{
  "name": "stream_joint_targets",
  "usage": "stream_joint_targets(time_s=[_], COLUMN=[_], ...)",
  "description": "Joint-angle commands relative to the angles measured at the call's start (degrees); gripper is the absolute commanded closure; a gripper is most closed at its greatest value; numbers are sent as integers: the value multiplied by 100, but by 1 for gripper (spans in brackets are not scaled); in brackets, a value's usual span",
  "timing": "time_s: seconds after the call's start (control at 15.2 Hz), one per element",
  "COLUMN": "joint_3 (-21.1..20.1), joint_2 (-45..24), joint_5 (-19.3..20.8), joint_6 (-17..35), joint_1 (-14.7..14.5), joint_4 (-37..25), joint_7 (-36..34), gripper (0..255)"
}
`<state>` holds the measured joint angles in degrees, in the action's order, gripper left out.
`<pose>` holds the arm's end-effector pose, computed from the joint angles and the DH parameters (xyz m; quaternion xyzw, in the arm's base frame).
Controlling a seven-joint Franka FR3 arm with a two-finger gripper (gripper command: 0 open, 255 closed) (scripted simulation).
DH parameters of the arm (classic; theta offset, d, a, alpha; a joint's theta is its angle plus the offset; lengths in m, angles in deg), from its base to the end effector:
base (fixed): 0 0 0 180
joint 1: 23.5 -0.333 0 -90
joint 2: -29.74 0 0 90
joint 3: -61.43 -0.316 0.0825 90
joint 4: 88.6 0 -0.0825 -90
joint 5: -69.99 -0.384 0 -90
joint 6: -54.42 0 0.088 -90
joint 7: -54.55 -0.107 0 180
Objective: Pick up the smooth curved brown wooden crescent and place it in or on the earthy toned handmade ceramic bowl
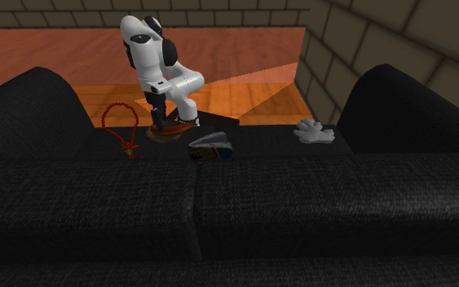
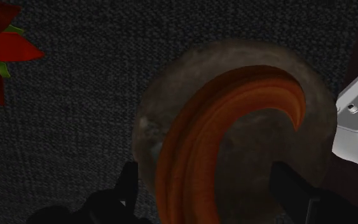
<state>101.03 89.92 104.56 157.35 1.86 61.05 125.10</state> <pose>0.0767 -0.3193 0.4843 0.9713 0.2283 0.0301 0.0604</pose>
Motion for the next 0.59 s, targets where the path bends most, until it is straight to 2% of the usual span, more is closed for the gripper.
stream_joint_targets(time_s=[0.0, 0.13, 0.53], joint_3=[-181, -367, -367], joint_2=[16, 25, 24], joint_5=[-157, -313, -314], joint_6=[-274, -589, -588], joint_1=[-40, -77, -77], joint_4=[-243, -539, -539], joint_7=[17, 50, 50], gripper=[0, 0, 0])
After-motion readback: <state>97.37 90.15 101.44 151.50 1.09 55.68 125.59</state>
